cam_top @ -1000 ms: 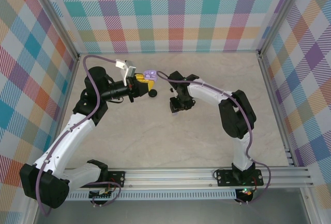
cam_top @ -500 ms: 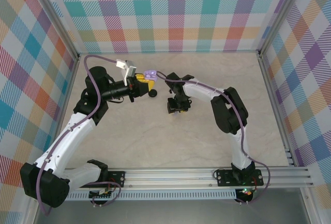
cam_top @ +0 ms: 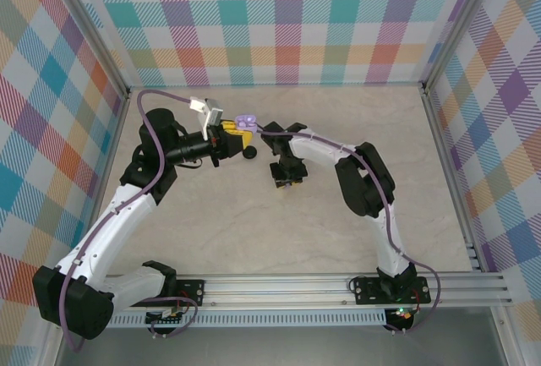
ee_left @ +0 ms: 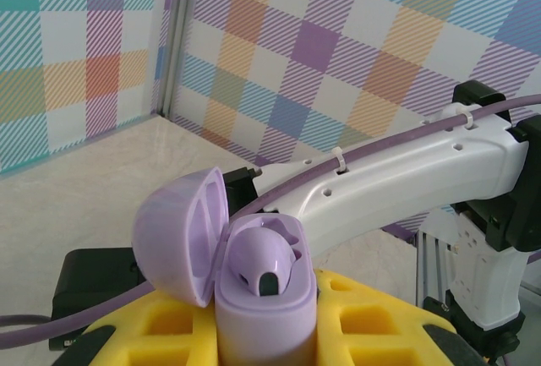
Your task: Insert the wireless bluetooth earbuds into the charging case
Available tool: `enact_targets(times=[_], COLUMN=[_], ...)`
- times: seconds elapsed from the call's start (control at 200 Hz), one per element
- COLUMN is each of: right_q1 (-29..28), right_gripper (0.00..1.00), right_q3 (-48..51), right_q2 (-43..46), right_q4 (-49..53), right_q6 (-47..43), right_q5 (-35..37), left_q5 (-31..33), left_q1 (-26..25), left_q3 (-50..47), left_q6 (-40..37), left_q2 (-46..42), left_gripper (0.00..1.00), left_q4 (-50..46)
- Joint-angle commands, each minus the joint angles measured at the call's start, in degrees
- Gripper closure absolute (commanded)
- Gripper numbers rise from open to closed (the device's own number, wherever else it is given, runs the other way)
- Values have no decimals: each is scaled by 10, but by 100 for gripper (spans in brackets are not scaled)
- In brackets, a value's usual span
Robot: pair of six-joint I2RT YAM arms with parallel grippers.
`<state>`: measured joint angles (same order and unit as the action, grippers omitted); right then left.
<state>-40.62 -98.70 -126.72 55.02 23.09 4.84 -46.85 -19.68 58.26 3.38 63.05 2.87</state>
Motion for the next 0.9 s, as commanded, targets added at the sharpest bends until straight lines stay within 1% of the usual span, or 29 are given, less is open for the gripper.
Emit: enact_targets(times=[0.0,0.175,0.315,0.445,0.695,0.895], right_q1=[-6,-8,-7,-6,19,47], right_gripper=[70,72,79,81,82,82], right_q3=[-9,1,12,29,111,183], right_q2=[-21,-20,-15,2,86,172], right_q4=[34,31,25,12,-61,-112], right_q6=[-6,-13,-15,-10,-5,-15], right_q5=[25,38,58,77,74,79], left_q5=[1,3,2,2,5,32], left_q1=[8,8,8,8,8,6], left_q3=[5,4,4,3,-2,-13], left_q6=[-6,-6,-6,-6,3,25], left_q2=[-2,-2,-3,-3,2,12], left_gripper=[85,85,85,85,85,85], left_q4=[-1,-1,-2,-3,-2,1])
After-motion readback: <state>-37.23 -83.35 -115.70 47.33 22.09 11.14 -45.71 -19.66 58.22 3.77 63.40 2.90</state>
